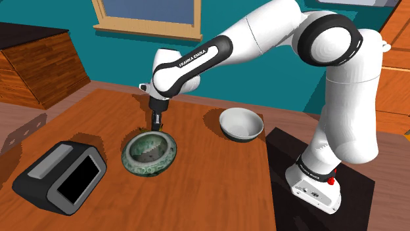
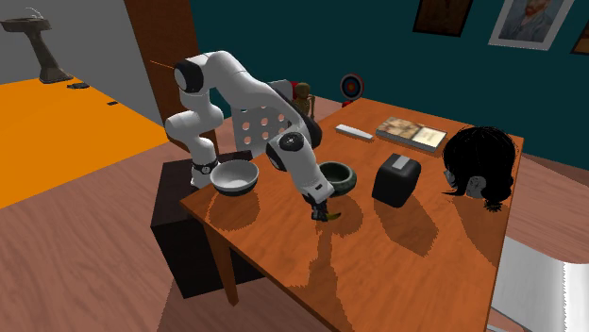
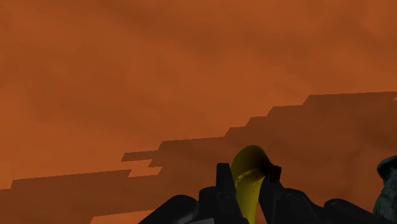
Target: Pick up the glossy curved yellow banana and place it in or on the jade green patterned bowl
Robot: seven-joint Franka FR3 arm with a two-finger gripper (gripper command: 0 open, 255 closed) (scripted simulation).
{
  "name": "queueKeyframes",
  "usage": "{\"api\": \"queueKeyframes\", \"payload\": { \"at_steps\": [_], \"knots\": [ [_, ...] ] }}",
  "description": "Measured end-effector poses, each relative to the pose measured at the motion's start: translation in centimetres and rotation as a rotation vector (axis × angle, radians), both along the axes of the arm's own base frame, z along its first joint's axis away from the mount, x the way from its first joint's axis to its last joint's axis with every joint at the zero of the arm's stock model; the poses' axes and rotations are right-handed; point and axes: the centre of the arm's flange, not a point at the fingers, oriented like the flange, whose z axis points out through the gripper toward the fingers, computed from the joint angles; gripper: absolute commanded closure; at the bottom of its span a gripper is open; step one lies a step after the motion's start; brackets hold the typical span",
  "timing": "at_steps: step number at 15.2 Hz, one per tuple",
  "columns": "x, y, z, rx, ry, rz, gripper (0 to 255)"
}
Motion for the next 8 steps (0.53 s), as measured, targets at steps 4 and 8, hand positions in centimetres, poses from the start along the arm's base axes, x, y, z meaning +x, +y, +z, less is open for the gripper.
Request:
{"api": "queueKeyframes", "payload": {
  "at_steps": [4,8],
  "knots": [
    [-0.1,-0.1,0.4,-0.001,0.006,0.004,255],
    [-0.1,-0.2,2.3,-0.002,0.007,0.004,255]
  ]
}}
